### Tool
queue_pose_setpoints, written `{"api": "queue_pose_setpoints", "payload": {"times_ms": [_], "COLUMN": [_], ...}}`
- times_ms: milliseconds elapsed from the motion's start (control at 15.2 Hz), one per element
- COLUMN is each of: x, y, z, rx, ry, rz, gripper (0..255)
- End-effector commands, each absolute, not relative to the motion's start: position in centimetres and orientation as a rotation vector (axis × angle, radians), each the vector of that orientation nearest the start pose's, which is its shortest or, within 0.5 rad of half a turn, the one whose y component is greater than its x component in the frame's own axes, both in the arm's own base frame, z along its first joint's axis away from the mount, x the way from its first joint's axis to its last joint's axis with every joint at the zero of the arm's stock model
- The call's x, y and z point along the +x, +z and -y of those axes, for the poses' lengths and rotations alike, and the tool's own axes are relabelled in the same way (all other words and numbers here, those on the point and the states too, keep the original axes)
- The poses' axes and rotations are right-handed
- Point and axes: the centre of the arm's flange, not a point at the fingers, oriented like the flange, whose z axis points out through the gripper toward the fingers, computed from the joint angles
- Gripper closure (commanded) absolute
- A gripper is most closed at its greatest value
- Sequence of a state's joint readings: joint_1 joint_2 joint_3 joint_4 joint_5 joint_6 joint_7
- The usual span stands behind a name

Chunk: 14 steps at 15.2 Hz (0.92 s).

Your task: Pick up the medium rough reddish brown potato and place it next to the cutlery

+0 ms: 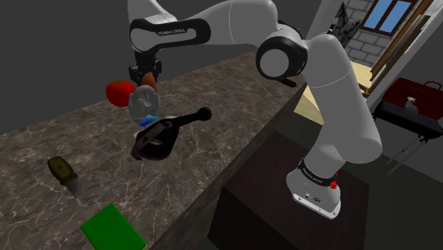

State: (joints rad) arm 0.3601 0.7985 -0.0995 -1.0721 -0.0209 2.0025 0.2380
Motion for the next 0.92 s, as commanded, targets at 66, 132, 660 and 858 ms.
{"api": "queue_pose_setpoints", "payload": {"times_ms": [66,132,660,858], "x": [73.9,73.9,73.7,73.2], "y": [35.3,35.3,36.6,40.3], "z": [-22.3,-22.3,-22.3,-22.5], "rx": [-3.194,-3.194,-3.194,-3.194], "ry": [-0.199,-0.199,-0.199,-0.199], "rz": [0.104,0.104,0.104,0.104], "gripper": [255,255,0,0]}}
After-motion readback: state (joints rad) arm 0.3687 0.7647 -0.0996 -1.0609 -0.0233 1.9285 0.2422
